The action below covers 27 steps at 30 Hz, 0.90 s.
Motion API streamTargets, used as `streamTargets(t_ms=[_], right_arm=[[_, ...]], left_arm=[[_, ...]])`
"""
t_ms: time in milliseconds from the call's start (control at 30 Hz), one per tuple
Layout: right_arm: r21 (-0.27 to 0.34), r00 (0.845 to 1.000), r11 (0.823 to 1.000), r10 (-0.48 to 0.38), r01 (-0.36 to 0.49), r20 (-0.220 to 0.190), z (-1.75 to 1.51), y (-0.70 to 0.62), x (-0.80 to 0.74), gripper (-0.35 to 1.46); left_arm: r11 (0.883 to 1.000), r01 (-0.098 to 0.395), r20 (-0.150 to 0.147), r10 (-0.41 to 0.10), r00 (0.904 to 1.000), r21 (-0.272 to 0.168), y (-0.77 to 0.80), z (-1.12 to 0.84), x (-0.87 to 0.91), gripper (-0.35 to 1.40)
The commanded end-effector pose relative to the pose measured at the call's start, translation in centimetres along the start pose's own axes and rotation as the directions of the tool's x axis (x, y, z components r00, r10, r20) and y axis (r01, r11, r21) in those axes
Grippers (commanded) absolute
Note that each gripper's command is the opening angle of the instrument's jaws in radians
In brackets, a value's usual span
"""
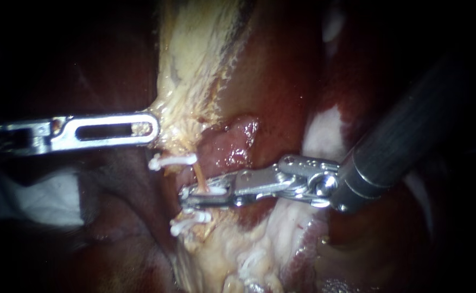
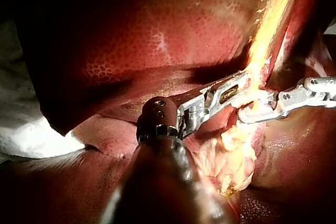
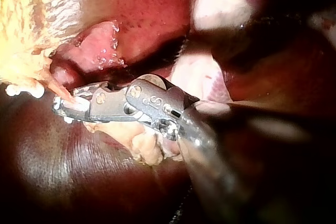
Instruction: Going back second clip right tube
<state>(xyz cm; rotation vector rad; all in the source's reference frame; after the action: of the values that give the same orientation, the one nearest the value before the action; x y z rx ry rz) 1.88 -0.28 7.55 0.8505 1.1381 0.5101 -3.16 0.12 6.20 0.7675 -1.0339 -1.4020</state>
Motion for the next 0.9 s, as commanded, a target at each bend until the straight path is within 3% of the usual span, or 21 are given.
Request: streamTargets(t_ms=[33,200,333,400,733,900], right_arm=[[0.001,1.0,1.0,0.001,-0.001,0.0,0.0,-0.01,0.0,-0.35],[0.001,1.0,1.0,0.001,-0.001,0.0,0.01,-0.01,0.0,-0.3],[-0.002,1.0,1.0,-0.027,0.027,0.001,0.04,-0.01,0.03,0.26],[-0.004,0.998,0.998,-0.057,0.057,-0.007,0.07,0.0,0.05,0.42],[-0.089,0.982,0.979,-0.186,0.184,-0.017,0.1,0.12,0.08,0.58],[-0.097,0.98,0.976,-0.196,0.193,-0.022,0.06,0.17,0.07,0.6]], left_arm=[[1.0,0.0,0.0,0.0,1.0,0.0,-0.01,0.0,0.0,-0.35],[1.0,0.0,0.0,0.0,1.0,0.0,-0.01,0.0,0.0,-0.35],[1.0,0.0,0.001,0.0,1.0,-0.001,-0.03,-0.01,0.01,-0.35],[1.0,0.0,0.001,0.0,1.0,-0.001,-0.04,-0.01,0.02,-0.35],[1.0,0.001,0.006,-0.001,1.0,-0.006,-0.1,0.0,0.05,-0.35],[1.0,0.001,0.007,-0.001,1.0,-0.006,-0.11,0.0,0.06,-0.35]])
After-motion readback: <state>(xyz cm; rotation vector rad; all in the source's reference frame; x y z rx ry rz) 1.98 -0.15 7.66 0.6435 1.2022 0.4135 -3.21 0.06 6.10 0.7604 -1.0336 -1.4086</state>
